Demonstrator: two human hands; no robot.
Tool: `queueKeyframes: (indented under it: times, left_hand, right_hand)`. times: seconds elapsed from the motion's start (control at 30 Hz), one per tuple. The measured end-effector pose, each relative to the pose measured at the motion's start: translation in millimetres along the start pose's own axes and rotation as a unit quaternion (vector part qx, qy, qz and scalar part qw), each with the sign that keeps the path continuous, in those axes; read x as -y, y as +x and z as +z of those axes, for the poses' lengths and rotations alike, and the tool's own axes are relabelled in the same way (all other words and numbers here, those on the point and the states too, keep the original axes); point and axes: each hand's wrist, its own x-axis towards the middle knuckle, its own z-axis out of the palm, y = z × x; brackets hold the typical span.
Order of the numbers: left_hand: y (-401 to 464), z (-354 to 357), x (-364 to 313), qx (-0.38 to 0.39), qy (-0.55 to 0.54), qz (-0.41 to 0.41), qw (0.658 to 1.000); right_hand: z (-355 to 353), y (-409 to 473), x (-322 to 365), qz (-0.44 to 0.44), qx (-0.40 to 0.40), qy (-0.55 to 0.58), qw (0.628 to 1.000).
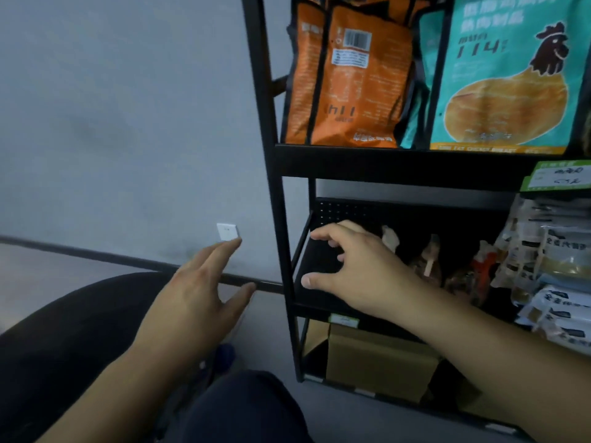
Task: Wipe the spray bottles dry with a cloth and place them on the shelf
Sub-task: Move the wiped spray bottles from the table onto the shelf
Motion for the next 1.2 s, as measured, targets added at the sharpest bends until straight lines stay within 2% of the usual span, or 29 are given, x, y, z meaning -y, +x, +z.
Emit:
queueKeyframes:
  times: [0.17,0.4,0.67,0.97,1.2]
  left_hand:
    - [-41.0,-39.2,46.4,-0.035,0.02,-0.054,0.998]
    - [-95.2,-83.3,116.6,-0.047,0.044,-0.139,0.988]
    - [-161.7,-122.3,208.3,-0.072,0.063,-0.264,0.96]
    - [-218.8,-127.8,294.4,-0.093,0.067,-0.352,0.929]
    - [-242.1,-108.6,355.7,-0.087,0.074,-0.381,0.917]
  right_hand:
    - [35.5,3.1,54.0,-0.048,0.041,-0.004,0.998]
    - [101.1,12.7,121.7,-0.092,0.115,0.022,0.989]
    - [197.9,18.9,195.5,-0.153,0.197,0.039,0.968]
    - [291.6,29.0,255.1,-0.216,0.267,0.034,0.939]
    - [354.9,38.0,274.3,-0.221,0.296,0.046,0.928]
